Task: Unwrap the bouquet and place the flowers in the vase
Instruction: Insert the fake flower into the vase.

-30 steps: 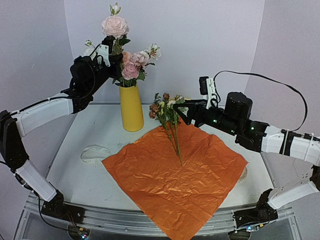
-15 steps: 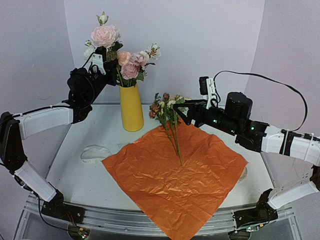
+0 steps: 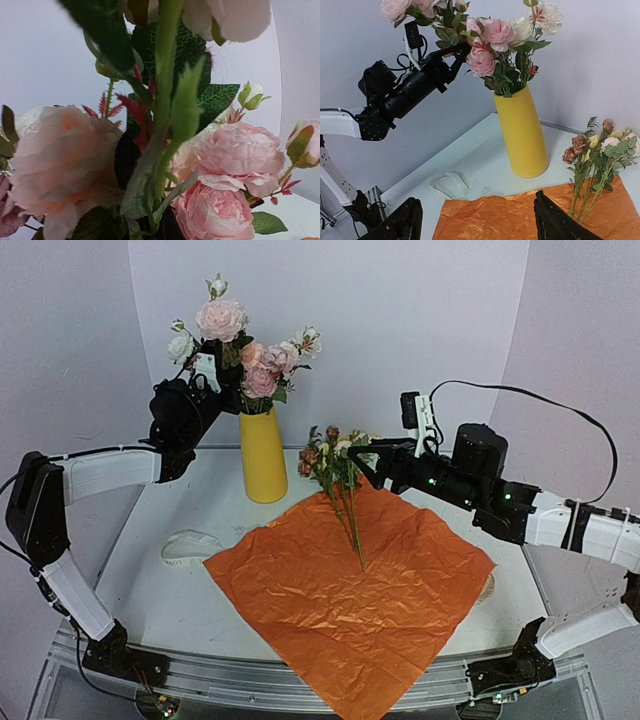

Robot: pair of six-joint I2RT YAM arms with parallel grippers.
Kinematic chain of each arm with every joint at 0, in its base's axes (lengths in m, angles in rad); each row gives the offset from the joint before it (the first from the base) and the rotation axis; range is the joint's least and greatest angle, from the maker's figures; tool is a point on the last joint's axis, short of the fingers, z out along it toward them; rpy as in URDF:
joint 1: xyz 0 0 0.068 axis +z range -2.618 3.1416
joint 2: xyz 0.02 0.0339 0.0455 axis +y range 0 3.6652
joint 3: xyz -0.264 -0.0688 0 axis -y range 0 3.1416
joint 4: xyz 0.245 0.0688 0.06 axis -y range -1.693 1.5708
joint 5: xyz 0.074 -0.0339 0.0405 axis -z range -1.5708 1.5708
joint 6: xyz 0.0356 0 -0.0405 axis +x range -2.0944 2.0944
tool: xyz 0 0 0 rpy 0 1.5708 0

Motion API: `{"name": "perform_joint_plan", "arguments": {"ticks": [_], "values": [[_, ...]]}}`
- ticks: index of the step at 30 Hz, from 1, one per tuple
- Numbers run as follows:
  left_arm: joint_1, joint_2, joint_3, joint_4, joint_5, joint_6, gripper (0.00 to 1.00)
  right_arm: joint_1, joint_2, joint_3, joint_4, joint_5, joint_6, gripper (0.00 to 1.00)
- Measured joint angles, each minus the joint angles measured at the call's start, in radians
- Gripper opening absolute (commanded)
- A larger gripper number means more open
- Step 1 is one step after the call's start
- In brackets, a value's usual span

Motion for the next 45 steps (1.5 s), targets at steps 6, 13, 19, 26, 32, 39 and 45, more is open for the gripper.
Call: {"name": "perform_joint_plan", "arguments": {"ticks": [6, 13, 19, 26, 32, 39, 45], "values": [[0.0, 0.038, 0.051, -0.017, 0.026, -0.002, 0.0, 0.0, -0.001, 0.0, -0.002, 0.0, 0.0, 0.78], [0.002, 0.038, 0.007, -0.009, 0.021, -0.02, 0.0, 0.0, -0.006, 0.0, -0.008, 0.001, -0.001, 0.78], [0.004, 0.041, -0.037, 0.006, 0.017, -0.024, 0.0, 0.0, -0.019, 0.0, -0.019, 0.005, -0.002, 0.78], [0.013, 0.081, -0.045, 0.04, 0.017, -0.032, 0.0, 0.0, -0.023, -0.001, -0.022, 0.007, -0.004, 0.78], [0.02, 0.097, -0.045, 0.063, 0.018, -0.053, 0.0, 0.0, -0.031, -0.001, -0.023, 0.009, -0.004, 0.78], [0.024, 0.11, -0.04, 0.061, 0.022, -0.071, 0.0, 0.0, -0.036, -0.005, -0.023, 0.009, -0.004, 0.78], [0.024, 0.148, -0.016, -0.04, 0.031, -0.079, 0.0, 0.0, -0.039, -0.02, -0.028, 0.012, -0.004, 0.78]]}}
